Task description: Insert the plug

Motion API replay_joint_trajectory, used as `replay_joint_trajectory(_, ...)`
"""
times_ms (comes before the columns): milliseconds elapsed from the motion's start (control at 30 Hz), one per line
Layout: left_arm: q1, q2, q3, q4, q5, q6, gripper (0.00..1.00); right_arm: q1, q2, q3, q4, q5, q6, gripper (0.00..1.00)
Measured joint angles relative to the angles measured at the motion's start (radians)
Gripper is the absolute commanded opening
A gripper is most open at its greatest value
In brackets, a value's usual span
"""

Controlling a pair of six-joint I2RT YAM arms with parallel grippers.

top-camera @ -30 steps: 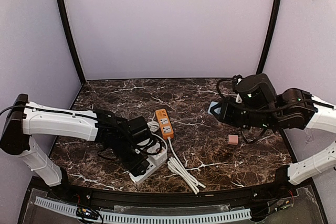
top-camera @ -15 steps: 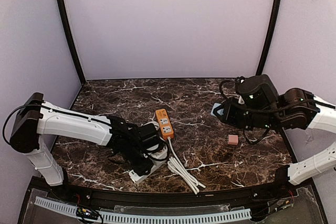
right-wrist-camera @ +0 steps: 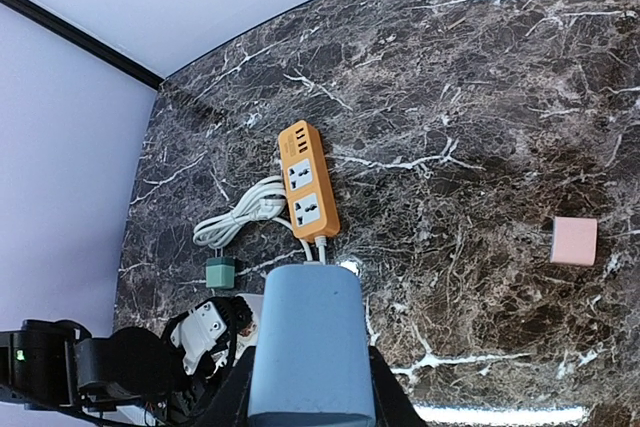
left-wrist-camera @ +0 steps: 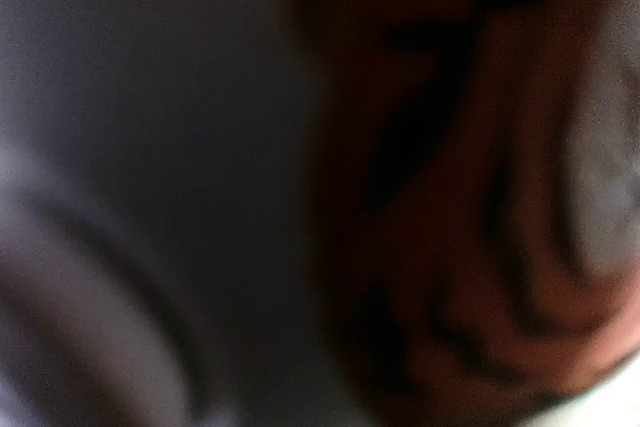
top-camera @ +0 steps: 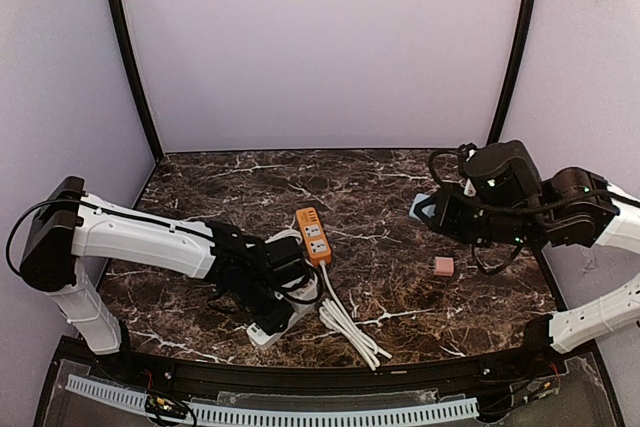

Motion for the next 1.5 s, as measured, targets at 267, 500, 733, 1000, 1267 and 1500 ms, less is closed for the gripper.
replay_joint_trajectory(267,0.061,-0.006,-0.008,-0.003,-0.013,-0.156,0.31,0.000,-0.008,0.000,-0.015,0.008,0.006,0.00)
replay_joint_trajectory(500,0.160,0.003,0.001,-0.008,-0.014,-0.309,0.34,0.000,-0.008,0.000,-0.019,0.008,0.006,0.00)
replay_joint_trajectory(733,0.201,0.108,0.130,-0.051,-0.010,-0.460,0.36,0.000,-0.010,0.000,-0.036,0.011,0.019,0.00)
replay_joint_trajectory(1000,0.203,0.180,0.229,-0.089,-0.012,-0.572,0.66,0.000,-0.035,0.000,-0.075,0.019,0.040,0.00)
replay_joint_trajectory(1267,0.209,0.195,0.247,-0.092,-0.012,-0.612,0.92,0.000,-0.048,0.000,-0.105,0.022,0.043,0.00)
replay_joint_trajectory(1500,0.209,0.184,0.271,-0.151,-0.003,-0.608,0.99,0.000,-0.041,0.011,-0.125,0.001,0.031,0.00)
